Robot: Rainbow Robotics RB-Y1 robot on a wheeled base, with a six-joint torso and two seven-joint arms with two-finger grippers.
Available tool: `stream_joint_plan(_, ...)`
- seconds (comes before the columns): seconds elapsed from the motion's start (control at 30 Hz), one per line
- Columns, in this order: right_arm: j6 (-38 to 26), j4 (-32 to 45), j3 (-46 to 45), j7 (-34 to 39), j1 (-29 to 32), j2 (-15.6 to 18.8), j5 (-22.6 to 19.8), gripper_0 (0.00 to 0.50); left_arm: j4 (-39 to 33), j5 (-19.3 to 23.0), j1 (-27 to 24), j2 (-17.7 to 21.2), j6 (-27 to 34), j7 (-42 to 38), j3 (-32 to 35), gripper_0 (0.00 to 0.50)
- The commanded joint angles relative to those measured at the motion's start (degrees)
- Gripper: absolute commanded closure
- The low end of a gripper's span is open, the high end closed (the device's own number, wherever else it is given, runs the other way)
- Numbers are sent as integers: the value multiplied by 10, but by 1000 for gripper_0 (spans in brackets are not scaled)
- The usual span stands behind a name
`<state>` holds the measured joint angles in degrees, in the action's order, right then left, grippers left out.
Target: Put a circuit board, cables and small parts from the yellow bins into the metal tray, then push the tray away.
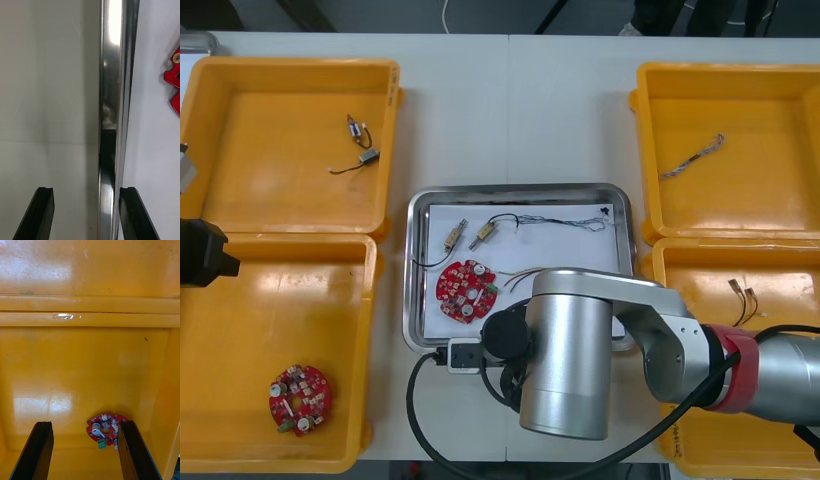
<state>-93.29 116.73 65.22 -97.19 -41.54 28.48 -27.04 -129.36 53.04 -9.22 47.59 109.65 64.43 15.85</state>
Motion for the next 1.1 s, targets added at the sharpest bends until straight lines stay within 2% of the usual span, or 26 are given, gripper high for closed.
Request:
stream_joint_plan(0.03, 14, -6, 13, -2, -15, -4, 15, 0, -17, 2, 10, 24, 3, 44, 19, 0)
stream_joint_plan(0.33, 10, -6, 14, 1, -15, -4, 19, 11, -17, 2, 10, 24, 3, 44, 19, 0)
stream_joint_plan(0.37, 10, -7, 14, 1, -16, -4, 19, 73, -17, 2, 10, 24, 3, 44, 19, 0)
stream_joint_plan(0.47, 10, -6, 14, 1, -15, -4, 20, 306, -17, 2, 10, 24, 3, 44, 19, 0)
stream_joint_plan(0.5, 10, -6, 14, 1, -16, -4, 20, 349, -17, 2, 10, 24, 3, 44, 19, 0)
stream_joint_plan(0.53, 10, -6, 14, 1, -16, -4, 21, 448, -17, 2, 10, 24, 3, 44, 19, 0)
stream_joint_plan(0.57, 11, -6, 14, 0, -16, -4, 23, 500, -17, 2, 10, 24, 3, 44, 19, 0)
stream_joint_plan(1.1, 11, -7, 14, 0, -33, 4, 43, 500, -17, 2, 10, 24, 3, 44, 19, 0)
